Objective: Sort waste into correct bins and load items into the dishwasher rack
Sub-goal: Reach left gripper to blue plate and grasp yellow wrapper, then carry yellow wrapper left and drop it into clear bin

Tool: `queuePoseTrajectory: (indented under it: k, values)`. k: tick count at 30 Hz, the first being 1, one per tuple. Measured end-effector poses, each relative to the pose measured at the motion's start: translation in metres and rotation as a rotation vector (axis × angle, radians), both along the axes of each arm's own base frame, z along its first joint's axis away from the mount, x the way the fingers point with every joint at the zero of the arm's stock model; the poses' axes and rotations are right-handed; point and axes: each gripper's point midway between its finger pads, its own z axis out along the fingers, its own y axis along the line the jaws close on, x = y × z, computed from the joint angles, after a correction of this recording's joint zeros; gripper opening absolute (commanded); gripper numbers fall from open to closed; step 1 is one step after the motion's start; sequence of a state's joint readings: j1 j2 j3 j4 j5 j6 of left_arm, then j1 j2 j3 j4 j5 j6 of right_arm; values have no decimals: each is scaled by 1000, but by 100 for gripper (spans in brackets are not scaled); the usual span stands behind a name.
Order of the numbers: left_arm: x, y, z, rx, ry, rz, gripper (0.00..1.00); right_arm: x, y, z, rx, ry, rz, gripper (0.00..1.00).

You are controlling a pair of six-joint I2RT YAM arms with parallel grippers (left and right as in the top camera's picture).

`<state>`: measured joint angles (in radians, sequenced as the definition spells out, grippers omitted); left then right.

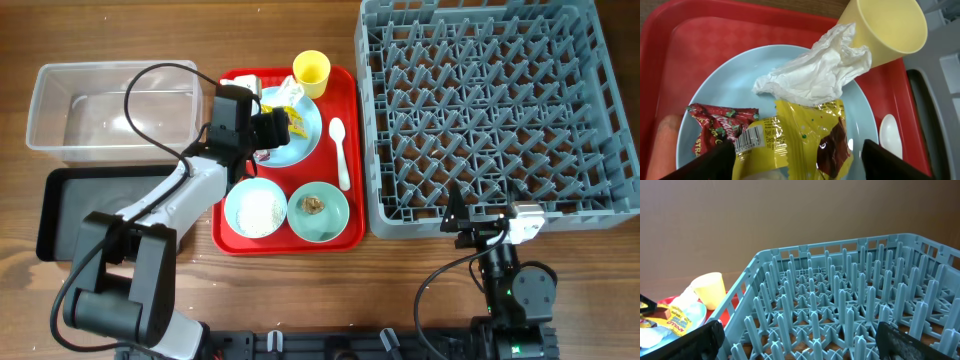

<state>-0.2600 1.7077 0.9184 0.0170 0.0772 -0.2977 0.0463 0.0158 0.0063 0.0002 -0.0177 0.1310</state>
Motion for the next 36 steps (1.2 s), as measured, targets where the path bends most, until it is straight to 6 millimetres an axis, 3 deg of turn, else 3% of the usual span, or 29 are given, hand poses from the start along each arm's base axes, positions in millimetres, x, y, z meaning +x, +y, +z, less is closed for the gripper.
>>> queuePoseTrajectory:
  k: [6, 12, 19, 23, 26, 30, 34, 35, 36]
  values:
    - [-2, -7, 1, -29, 5, -33, 33, 0, 0, 0, 0, 0, 0, 100]
    - [-3, -9, 1, -36, 7, -38, 4, 0, 0, 0, 0, 0, 0, 100]
    - [-5, -8, 11, -45, 1, -34, 4, 0, 0, 0, 0, 0, 0, 100]
    - [-14, -6, 50, -81, -47, -15, 4, 0, 0, 0, 0, 0, 0, 100]
    - [-25, 0, 94, -121, -112, 10, 4, 0, 0, 0, 0, 0, 0, 100]
    - [-33, 27, 125, -162, -154, 95, 4, 0, 0, 0, 0, 0, 0, 100]
    - [-35, 96, 150, -175, -210, 275, 4, 0, 0, 0, 0, 0, 0, 100]
    - [-36, 103, 151, -174, -211, 293, 4, 0, 0, 0, 0, 0, 0, 100]
    - [-37, 131, 149, -168, -206, 368, 4, 0, 0, 0, 0, 0, 0, 100]
